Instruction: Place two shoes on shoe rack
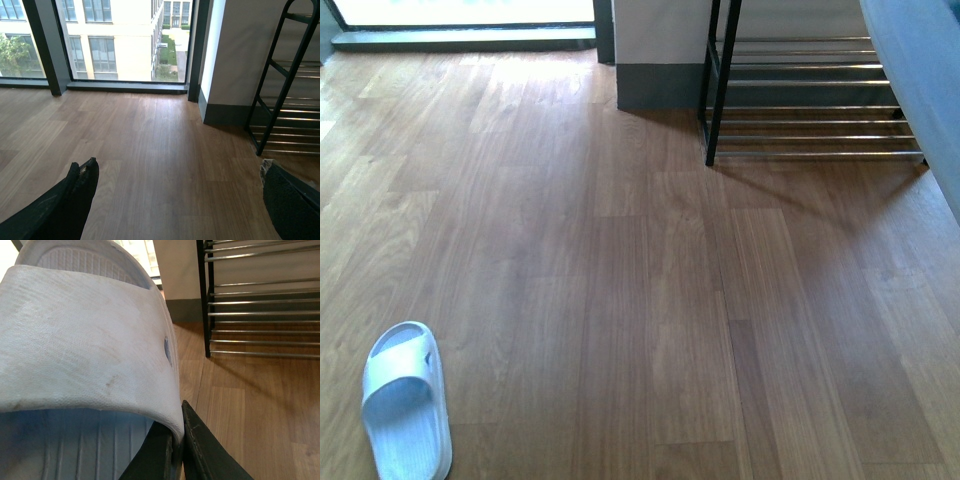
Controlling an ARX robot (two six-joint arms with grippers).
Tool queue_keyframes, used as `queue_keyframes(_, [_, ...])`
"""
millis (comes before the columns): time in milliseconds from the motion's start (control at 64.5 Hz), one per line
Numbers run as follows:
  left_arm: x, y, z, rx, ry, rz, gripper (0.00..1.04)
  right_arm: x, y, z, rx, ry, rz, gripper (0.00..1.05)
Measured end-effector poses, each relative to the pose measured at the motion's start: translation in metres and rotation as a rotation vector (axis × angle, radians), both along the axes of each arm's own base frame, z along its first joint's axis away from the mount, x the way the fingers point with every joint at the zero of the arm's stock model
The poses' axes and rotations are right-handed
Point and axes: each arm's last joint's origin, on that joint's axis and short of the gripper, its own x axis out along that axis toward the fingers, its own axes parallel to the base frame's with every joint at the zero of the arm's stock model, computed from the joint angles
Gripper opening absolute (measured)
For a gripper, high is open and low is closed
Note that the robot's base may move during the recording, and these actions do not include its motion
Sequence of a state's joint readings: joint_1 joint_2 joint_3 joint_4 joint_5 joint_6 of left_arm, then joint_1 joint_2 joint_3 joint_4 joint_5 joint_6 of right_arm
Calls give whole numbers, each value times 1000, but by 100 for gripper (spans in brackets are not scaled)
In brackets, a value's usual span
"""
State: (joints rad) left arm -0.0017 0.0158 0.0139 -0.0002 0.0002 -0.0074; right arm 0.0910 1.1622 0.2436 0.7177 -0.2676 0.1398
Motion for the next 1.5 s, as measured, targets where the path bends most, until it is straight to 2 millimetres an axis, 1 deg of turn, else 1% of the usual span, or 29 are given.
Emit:
queue_keyframes(341, [0,0,0,-1,0,2,95,0,0,0,-1,1,-4,2])
queue_keyframes(357, [1,0,-1,-16,34,21,95,0,0,0,-1,1,-3,2])
queue_keyframes(372, [0,0,-1,-61,127,127,95,0,0,0,-1,1,-3,2])
queue_keyframes(403, [3,-2,-1,-125,284,258,95,0,0,0,-1,2,-2,2])
queue_keyframes(434, [12,-1,-6,-181,399,412,95,0,0,0,-1,1,-1,2])
queue_keyframes(465, [22,-2,-13,-251,453,468,95,0,0,0,0,1,-1,2])
queue_keyframes(481, [31,-3,-19,-296,483,489,95,0,0,0,0,1,-1,2])
queue_keyframes(512, [37,-4,-22,-340,494,500,95,0,0,0,0,1,-1,2])
queue_keyframes(527, [48,-7,-27,-373,521,494,95,0,0,0,-1,1,-2,2])
queue_keyframes(558, [56,-9,-30,-383,535,489,95,0,0,0,0,1,-1,2])
queue_keyframes(620, [82,-16,-40,-425,574,469,95,0,0,0,0,1,-1,2])
queue_keyframes(651, [101,-21,-49,-421,601,470,95,0,0,0,0,1,-1,2])
queue_keyframes(682, [110,-22,-55,-421,624,470,95,0,0,0,0,1,-1,2])
queue_keyframes(698, [118,-24,-63,-429,655,461,95,0,0,0,0,1,-1,2])
queue_keyframes(729, [126,-26,-72,-433,688,454,95,0,0,0,0,1,-1,2])
queue_keyframes(744, [132,-28,-81,-433,722,450,95,0,0,0,0,1,-1,2])
queue_keyframes(806, [146,-31,-106,-414,816,459,95,0,0,0,0,1,-2,2])
queue_keyframes(822, [150,-31,-116,-409,853,461,95,0,0,0,0,1,-2,2])
queue_keyframes(853, [153,-32,-127,-400,890,467,95,0,0,0,0,1,-1,2])
queue_keyframes(868, [156,-32,-137,-389,922,479,95,0,0,0,0,1,-1,2])
queue_keyframes(915, [159,-32,-152,-364,975,501,95,0,0,0,0,1,-1,2])
queue_keyframes(930, [161,-31,-162,-347,1009,514,95,0,0,0,0,1,-1,2])
queue_keyframes(961, [163,-31,-172,-337,1038,524,95,0,0,0,0,1,-1,2])
queue_keyframes(977, [165,-30,-181,-328,1067,535,95,0,0,0,0,1,-1,2])
queue_keyframes(1070, [172,-27,-213,-274,1172,578,95,0,0,0,0,1,-1,2])
queue_keyframes(1163, [180,-24,-237,-232,1223,603,95,0,0,0,0,1,-1,2])
queue_keyframes(1334, [203,-23,-283,-199,1272,603,95,0,0,0,0,1,-1,2])
queue_keyframes(1411, [207,-23,-300,-194,1294,598,95,0,0,0,0,1,-1,2])
queue_keyframes(1504, [204,-25,-329,-199,1354,593,95,0,0,0,0,1,-1,2])
